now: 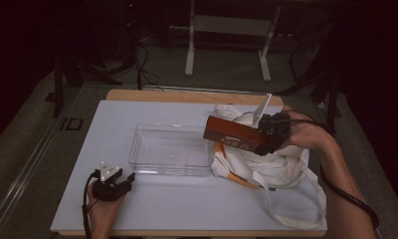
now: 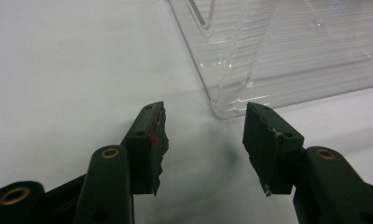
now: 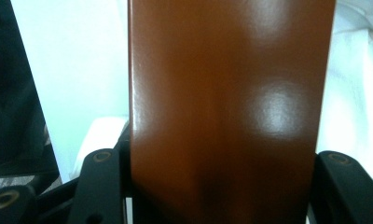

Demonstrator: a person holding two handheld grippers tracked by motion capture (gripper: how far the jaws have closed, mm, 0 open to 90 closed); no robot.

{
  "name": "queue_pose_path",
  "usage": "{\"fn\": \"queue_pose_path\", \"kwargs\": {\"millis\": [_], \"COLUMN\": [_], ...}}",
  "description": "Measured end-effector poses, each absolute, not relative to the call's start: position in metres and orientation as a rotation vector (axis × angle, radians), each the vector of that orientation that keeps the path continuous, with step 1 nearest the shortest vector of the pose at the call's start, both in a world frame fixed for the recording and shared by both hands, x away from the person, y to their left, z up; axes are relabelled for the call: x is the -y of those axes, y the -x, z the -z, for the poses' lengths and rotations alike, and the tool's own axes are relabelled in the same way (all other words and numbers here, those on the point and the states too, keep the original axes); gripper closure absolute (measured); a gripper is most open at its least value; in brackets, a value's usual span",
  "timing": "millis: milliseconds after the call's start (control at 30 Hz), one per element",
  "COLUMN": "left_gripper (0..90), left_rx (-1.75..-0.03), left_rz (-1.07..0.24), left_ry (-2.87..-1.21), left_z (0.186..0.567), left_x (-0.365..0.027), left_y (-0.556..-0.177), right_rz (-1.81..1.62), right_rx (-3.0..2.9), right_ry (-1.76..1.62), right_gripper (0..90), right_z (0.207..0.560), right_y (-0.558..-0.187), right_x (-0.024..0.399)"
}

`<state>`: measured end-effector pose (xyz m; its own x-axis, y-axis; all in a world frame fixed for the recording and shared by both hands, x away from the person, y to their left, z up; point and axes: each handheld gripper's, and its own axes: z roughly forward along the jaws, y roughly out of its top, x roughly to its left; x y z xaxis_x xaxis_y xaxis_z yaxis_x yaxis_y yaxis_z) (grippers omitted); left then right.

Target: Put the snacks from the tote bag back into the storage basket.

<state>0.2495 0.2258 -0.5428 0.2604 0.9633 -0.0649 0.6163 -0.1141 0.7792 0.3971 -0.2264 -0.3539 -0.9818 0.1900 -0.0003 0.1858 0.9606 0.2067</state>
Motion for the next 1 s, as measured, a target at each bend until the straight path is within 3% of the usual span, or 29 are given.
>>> {"fn": "queue_pose_path", "kwargs": {"millis": [1000], "left_gripper": [49.1], "left_rx": [-1.441], "left_rz": [-0.610], "left_ry": [-1.810], "left_z": [0.543], "left_x": [-0.227], "left_y": [-0.249], "right_rz": [-0.295], "right_rx": [-3.093], "right_ry": [-0.199], "right_gripper": [43.0], "right_z": [0.352], "right_y": [-0.399], "right_x": [0.184]}}
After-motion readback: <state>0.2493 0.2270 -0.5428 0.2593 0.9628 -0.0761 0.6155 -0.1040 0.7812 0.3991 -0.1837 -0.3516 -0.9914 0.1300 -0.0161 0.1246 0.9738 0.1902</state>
